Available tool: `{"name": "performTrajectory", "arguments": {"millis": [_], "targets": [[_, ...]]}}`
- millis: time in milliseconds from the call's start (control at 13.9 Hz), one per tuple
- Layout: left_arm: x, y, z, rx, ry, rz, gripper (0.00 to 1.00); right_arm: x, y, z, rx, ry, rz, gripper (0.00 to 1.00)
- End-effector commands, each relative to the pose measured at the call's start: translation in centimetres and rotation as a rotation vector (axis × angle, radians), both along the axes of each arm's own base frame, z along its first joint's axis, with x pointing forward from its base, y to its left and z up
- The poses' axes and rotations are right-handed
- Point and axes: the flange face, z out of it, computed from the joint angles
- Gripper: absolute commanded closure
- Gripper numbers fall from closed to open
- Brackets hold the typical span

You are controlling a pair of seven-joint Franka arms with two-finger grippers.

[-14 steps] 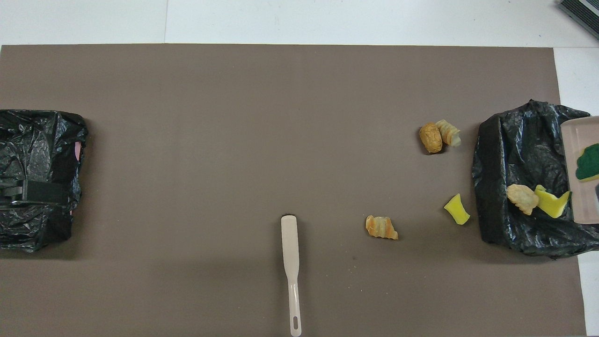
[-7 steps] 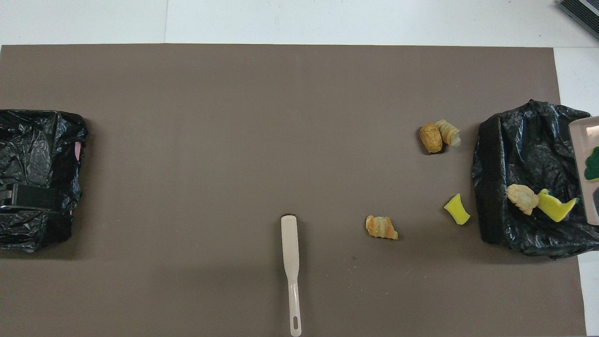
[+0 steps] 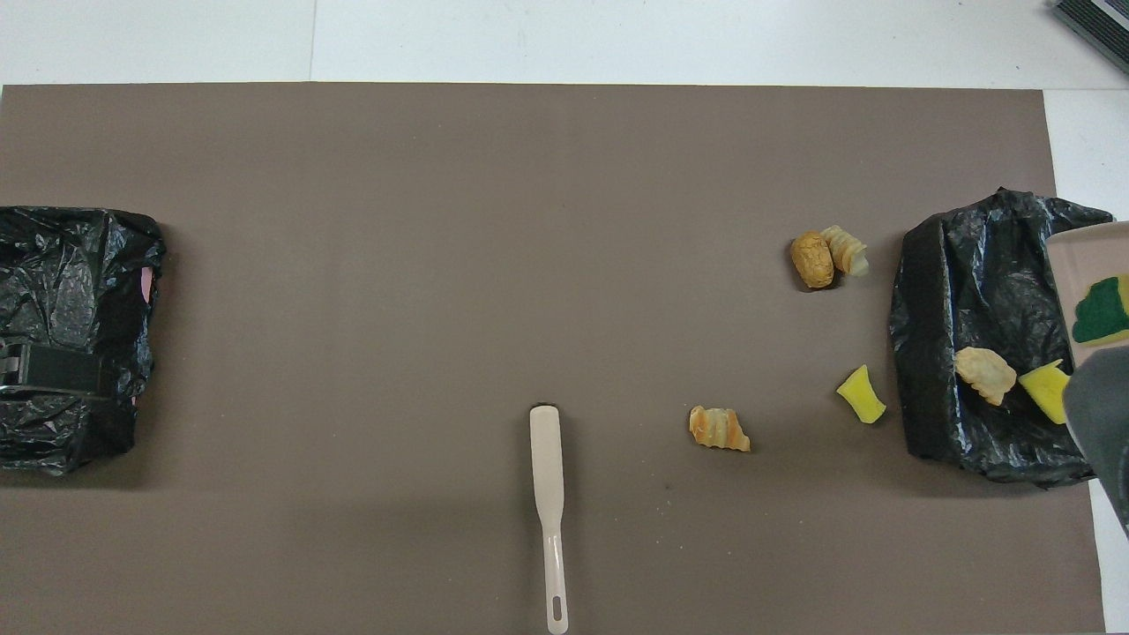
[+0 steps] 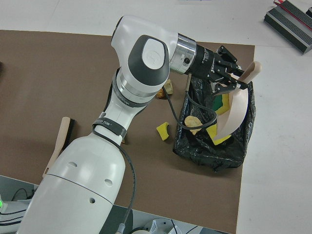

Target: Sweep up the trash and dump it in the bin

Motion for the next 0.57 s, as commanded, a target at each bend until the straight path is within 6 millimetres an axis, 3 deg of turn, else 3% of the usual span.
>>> {"name": "performTrajectory", "arguments": {"millis": [0, 144, 287, 503], "targets": [[0.2, 0.6, 0.3, 0.014, -0.002, 0.005, 0.0, -0.4, 0.0, 1.4, -0.038, -0.017, 0.03, 1.0], [0.2, 0.6, 0.3, 0.014, -0.002, 0.005, 0.0, -0.4, -0.6, 4.8, -0.06, 0.014, 0.071, 1.0], [0.2, 0.5, 0.3, 0.014, -0.002, 0.003, 0.0, -0.6, -1.2, 5.4, -0.065, 0.02, 0.089, 1.0], [0.2, 0.6, 0.3, 0.014, -0.002, 0.005, 0.0, -1.5, -0.2, 1.4, -0.033, 0.016, 0.059, 1.0]]}}
